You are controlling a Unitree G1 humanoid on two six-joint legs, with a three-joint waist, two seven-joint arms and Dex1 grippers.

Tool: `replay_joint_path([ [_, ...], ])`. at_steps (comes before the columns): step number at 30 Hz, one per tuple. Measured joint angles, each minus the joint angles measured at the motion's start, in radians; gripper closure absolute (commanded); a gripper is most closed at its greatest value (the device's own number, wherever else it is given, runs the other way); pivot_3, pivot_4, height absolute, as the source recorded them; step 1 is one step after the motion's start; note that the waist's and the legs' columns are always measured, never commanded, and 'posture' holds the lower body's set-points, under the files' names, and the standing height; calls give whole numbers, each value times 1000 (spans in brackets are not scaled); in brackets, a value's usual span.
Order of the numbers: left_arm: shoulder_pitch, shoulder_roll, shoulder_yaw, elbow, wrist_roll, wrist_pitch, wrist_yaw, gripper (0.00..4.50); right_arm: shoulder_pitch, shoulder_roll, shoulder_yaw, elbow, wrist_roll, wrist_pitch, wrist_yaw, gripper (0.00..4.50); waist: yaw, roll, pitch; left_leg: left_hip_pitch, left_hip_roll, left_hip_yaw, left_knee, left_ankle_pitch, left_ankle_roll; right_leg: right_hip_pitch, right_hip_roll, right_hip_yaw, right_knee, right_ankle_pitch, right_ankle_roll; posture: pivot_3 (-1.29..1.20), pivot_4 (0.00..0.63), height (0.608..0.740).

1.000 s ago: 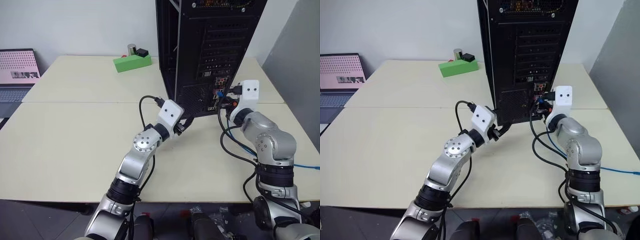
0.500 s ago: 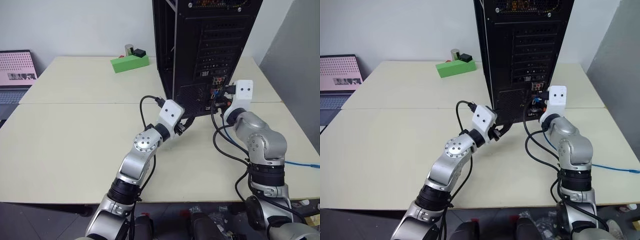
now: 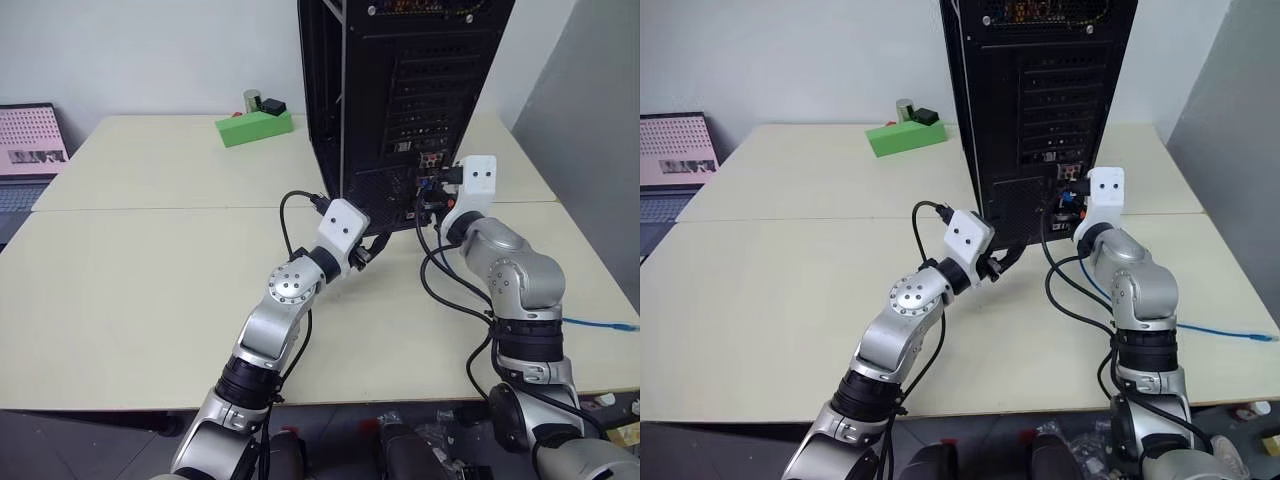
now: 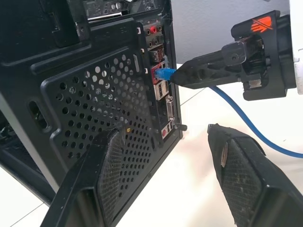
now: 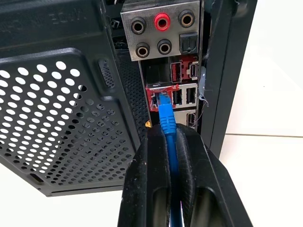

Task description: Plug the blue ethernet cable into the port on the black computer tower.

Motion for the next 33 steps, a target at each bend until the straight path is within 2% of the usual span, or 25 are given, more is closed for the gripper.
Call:
replay_joint_path([
  [1, 0, 0, 0, 0, 0, 0, 0, 1516, 0, -2, 1, 0, 0, -1, 4, 3836, -1, 0, 0, 0, 0, 0, 0, 0, 0, 0, 0, 0, 0, 0, 0, 0, 150, 740],
  [3, 0, 0, 0, 0, -1, 0, -1, 1516, 5, -6, 2, 0, 0, -8, 12, 3572, -1, 0, 0, 0, 0, 0, 0, 0, 0, 0, 0, 0, 0, 0, 0, 0, 150, 740],
  [7, 2, 0, 1, -5, -16, 8, -5, 1516, 39, -38, 12, -18, 1, -21, 52, 2635, 8, 0, 0, -1, 0, 0, 0, 0, 0, 0, 0, 0, -1, 0, 0, 0, 150, 740],
  [16, 10, 6, 40, -46, -106, 4, -88, 0, 157, -177, -5, -126, 16, -39, 182, 830, 27, 0, 0, -7, -1, 0, 0, 0, 0, -5, -1, -1, -1, 0, 0, 0, 150, 740],
  [20, 15, 38, 44, -80, -127, 7, -124, 0, 208, -245, -31, -172, 51, -62, 262, 33, 29, 0, 0, -7, -1, -1, 0, 0, 0, -4, -1, -2, -2, 0, 0, 0, 150, 740],
  [22, 28, 77, 45, -111, -142, 23, -157, 0, 235, -279, -49, -176, 59, -78, 306, 33, 28, 0, 0, -7, -1, 0, 0, 0, 0, -4, -1, -2, -2, 0, 0, 0, 150, 740],
  [26, 98, 219, 73, -160, -155, 60, -232, 0, 293, -369, -84, -177, 117, -149, 474, 33, 25, 0, 0, -6, 0, -1, 0, 0, 0, -5, 0, -2, -1, 0, 0, 0, 150, 740],
  [33, 161, 450, 241, -196, -274, 130, -389, 0, 307, -460, -133, -106, 190, -274, 694, 33, 25, 0, 1, -6, 0, 0, 0, 0, 0, -4, -1, -2, -2, 0, 0, 0, 150, 740],
])
